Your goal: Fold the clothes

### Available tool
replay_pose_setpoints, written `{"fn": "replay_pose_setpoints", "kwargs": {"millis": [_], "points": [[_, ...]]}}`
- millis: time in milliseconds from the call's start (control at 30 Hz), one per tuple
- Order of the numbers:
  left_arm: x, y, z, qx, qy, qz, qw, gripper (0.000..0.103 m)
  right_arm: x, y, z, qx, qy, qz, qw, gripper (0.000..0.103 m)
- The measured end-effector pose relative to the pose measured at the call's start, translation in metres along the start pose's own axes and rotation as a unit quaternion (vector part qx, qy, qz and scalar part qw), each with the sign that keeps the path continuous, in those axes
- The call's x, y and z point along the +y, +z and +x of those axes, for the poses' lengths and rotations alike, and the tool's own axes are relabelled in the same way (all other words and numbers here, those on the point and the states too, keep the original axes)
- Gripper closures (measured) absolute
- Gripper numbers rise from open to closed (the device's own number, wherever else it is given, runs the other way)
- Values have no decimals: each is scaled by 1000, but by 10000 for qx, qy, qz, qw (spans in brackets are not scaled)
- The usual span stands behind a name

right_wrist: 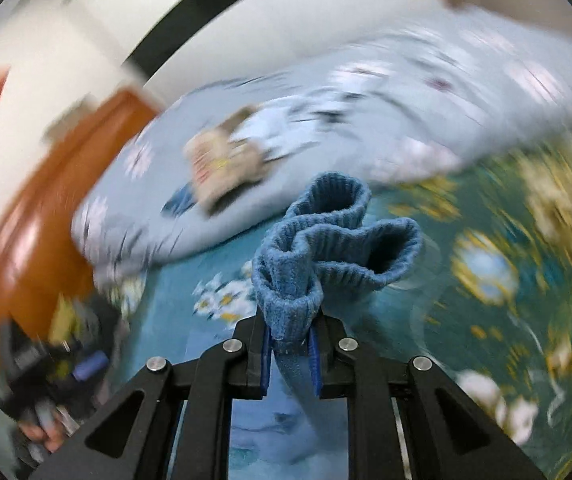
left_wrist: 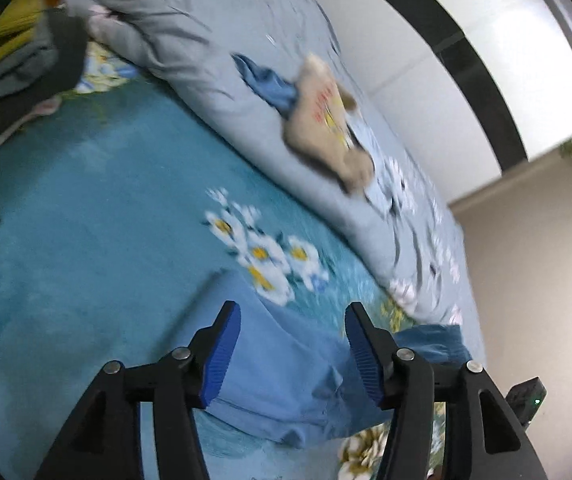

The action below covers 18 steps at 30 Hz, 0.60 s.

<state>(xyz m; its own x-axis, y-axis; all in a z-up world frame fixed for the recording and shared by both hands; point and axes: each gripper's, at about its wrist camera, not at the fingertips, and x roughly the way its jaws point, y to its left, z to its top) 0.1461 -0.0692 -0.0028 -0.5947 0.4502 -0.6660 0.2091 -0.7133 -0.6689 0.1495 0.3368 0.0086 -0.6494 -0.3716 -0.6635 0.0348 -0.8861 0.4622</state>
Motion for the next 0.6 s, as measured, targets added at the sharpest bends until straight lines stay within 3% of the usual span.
{"fn": "replay_pose_setpoints", "kwargs": {"millis": [233,467,600], "points": [[52,-1,-14,-69,1,-556,9984,44,120,-51,85,816,284,-1476,9853,87],[70,-4,-13,32,-11,-668,9978,44,162,-114,146,1603,-55,-2481,9554,86],[72,-9,-4,192,14,-691,9974,44,170,-133,156,1812,-176,-2853,9410,77]]}}
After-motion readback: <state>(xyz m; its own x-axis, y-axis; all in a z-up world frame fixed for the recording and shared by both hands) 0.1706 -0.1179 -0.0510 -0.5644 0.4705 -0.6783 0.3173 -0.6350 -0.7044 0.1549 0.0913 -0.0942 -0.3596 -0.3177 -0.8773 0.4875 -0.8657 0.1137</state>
